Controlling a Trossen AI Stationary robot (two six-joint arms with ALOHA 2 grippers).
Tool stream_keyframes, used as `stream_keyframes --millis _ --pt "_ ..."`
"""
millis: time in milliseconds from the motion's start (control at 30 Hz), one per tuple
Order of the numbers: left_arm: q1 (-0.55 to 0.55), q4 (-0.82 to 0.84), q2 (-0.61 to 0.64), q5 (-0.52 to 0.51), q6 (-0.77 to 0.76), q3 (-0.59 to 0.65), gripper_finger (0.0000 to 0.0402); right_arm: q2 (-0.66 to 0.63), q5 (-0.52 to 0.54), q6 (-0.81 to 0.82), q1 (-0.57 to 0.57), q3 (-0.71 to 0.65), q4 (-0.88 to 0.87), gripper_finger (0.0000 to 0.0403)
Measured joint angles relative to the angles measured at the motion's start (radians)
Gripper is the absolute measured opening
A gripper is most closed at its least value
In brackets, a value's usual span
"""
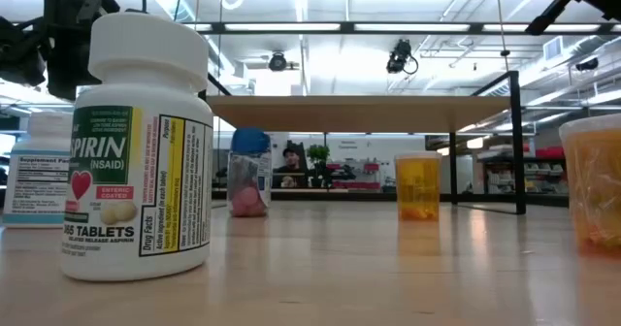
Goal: Pick and place medicine bottles onto shelf by color
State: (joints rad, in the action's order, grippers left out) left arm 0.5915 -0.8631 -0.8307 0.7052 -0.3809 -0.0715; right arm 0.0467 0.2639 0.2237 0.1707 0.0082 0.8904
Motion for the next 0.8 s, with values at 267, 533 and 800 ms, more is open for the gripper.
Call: stream_keyframes --millis 267,533,800 --pt "0.000 0.000 0.000 0.000 0.000 0.000 0.0038 0.000 0.000 0.000 0.000 0.000 0.000 0.0012" --pt "0.000 0.000 0.000 0.000 0.000 0.000 0.0031 0.000 0.000 0.000 0.000 0.000 0.000 0.0012" --pt "0.000 0.000 0.000 0.000 0.000 0.000 0.0037 0.000 0.000 0.000 0.000 0.000 0.000 0.0012"
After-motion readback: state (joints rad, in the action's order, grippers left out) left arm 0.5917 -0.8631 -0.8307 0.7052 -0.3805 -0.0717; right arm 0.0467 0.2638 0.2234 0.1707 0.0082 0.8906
